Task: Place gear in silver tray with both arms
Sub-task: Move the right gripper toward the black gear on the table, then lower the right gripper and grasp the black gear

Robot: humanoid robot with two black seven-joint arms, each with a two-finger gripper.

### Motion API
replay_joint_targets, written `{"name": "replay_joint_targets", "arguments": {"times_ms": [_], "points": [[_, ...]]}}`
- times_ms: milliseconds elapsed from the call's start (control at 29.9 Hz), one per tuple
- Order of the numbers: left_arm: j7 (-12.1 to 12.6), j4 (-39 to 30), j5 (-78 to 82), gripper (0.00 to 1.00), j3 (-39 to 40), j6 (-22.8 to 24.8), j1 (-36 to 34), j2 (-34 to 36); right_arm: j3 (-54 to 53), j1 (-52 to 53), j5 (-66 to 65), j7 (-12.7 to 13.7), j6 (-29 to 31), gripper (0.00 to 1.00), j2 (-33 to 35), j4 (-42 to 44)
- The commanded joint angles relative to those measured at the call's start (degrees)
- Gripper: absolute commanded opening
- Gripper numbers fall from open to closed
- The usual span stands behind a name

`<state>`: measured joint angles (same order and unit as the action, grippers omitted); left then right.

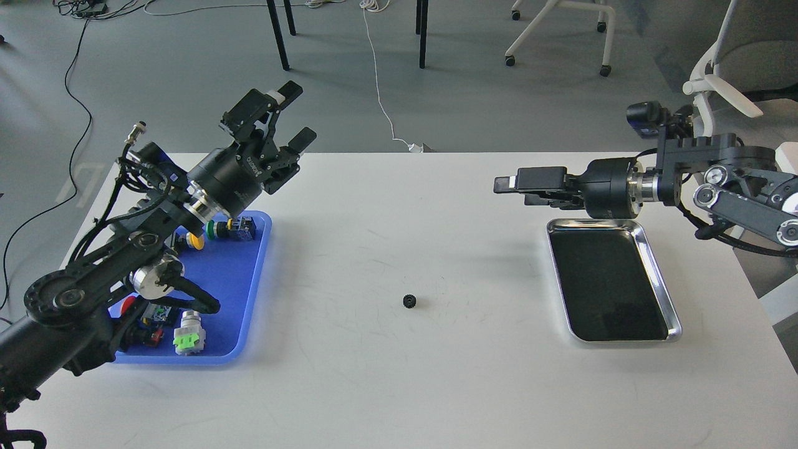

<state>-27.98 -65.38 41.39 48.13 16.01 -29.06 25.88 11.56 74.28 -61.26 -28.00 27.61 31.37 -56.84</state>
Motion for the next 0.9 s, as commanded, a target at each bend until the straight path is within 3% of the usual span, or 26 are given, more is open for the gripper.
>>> {"name": "replay_joint_targets", "arguments": {"times_ms": [0, 301, 736, 869], "points": [[-0.02, -0.28, -1.22, 0.98, 3.55, 0.86, 2.60, -0.13, 5.22, 4.11, -8.15, 0.00, -0.37, 0.99, -6.03, 0.15], [-0.02, -0.28, -5.88, 0.98, 5.75, 2.54, 3.92, -0.04, 15.06, 9.83, -19.07, 0.00, -6.07, 0.98, -17.03, 0.85], [-0.02, -1.07, -5.88, 0.98, 5.84, 2.54, 4.45, -0.13, 25.52, 9.75, -21.36, 0.00, -18.64, 0.96, -30.30, 4.80], [-0.02, -1.07, -5.88, 0.98, 5.93, 2.54, 4.71, -0.04, 26.58, 8.17, -21.36, 0.00, -21.28, 0.95, -31.37, 5.86]]}}
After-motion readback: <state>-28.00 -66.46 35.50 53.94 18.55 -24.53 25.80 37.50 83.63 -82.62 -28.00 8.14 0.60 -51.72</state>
